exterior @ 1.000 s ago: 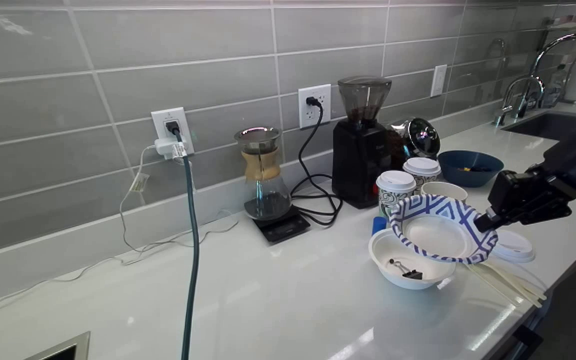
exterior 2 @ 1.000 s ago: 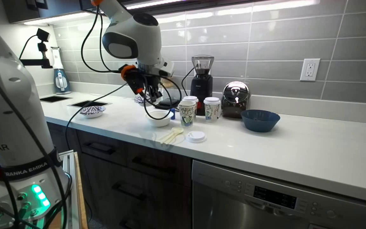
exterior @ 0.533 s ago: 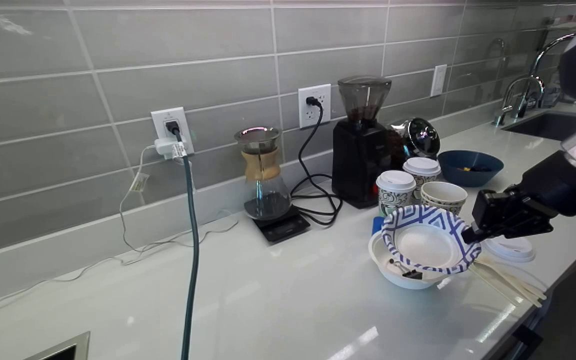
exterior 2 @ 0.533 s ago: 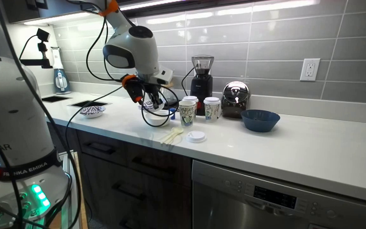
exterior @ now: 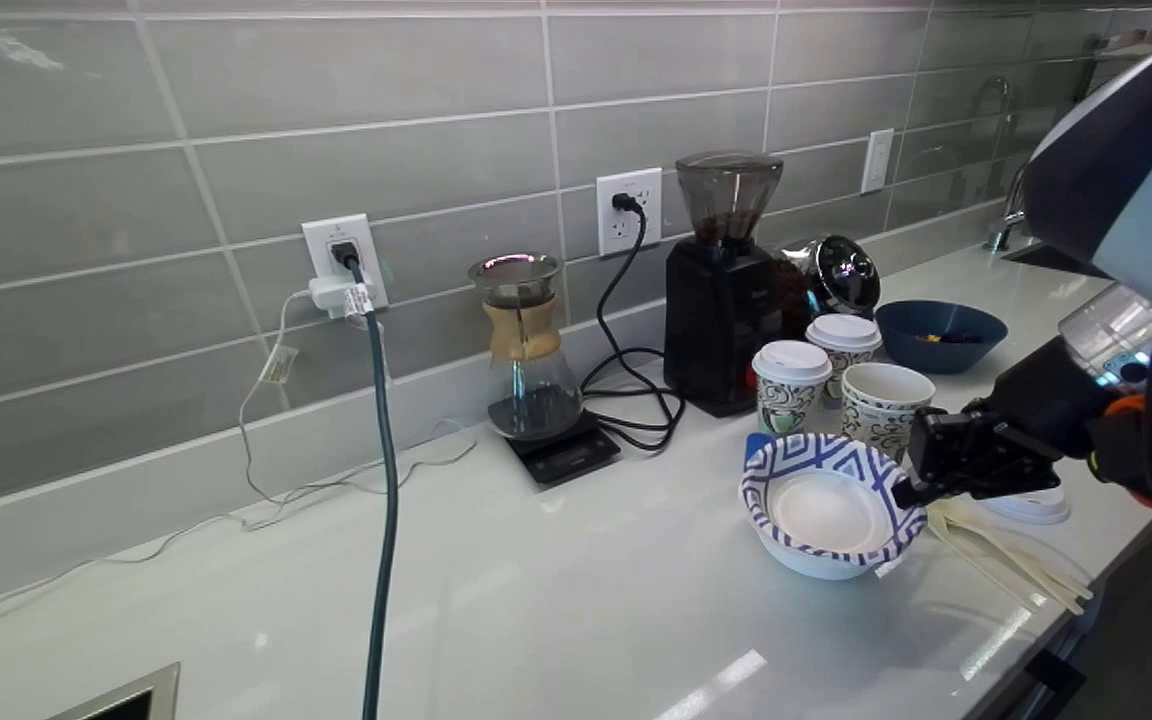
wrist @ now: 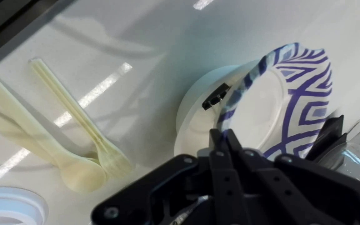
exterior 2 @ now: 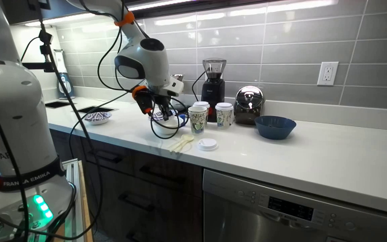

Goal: Pour the contents of the white plate into the open paper cup on the left

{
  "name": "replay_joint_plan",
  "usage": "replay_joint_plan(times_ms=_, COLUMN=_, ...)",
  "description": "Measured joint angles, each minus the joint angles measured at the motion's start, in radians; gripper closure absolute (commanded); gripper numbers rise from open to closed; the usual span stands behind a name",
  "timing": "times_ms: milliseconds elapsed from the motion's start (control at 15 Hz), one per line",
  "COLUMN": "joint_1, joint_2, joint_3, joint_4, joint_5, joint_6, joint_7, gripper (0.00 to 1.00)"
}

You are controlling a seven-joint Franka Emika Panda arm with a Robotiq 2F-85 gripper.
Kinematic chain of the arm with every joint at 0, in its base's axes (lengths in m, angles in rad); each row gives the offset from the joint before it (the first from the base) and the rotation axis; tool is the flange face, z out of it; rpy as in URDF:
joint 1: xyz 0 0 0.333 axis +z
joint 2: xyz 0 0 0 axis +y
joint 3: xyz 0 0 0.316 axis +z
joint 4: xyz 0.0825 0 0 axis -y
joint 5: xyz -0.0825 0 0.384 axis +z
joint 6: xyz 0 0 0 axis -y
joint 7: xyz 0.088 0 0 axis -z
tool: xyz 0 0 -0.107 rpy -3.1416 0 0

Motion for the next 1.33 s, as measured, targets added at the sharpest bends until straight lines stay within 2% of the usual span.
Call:
replay_joint_plan(times_ms=333, joint_1=0.002, joint_2=0.032, joint_3=0.0, joint_4=0.046, joint_5=0.062, joint_6=0.012, joint_7=-0.061, gripper=0.37)
replay_joint_plan(times_ms=667, joint_1=-0.001, joint_2=0.019, joint_3=-0.002, joint_4=0.058, joint_5=0.042, joint_6=0.054, joint_7=-0.113, gripper=0.03)
replay_joint_plan(times_ms=733, joint_1=-0.004, joint_2=0.006, joint_3=-0.004, joint_4=0.052, joint_5=0.01, joint_6=0.059, joint_7=-0.12, gripper=0.0)
replay_joint_plan(times_ms=1000, joint_1=-0.051, joint_2=-0.124, joint_3=-0.029, joint_4=0.003, joint_5=-0.197, joint_6=0.048, joint_7=-0.137, gripper=0.0)
replay_joint_plan(times_ms=1133, joint_1=-0.101, joint_2=-0.223, joint_3=-0.053, joint_4=-0.009, joint_5=-0.3, joint_6=-0.014, joint_7=-0.139, gripper=0.0)
replay_joint_plan(times_ms=1333, joint_1=-0.19, joint_2=-0.372, joint_3=-0.094, joint_4=0.004, joint_5=-0.463, joint_6=-0.168, joint_7=-0.117, gripper=0.0)
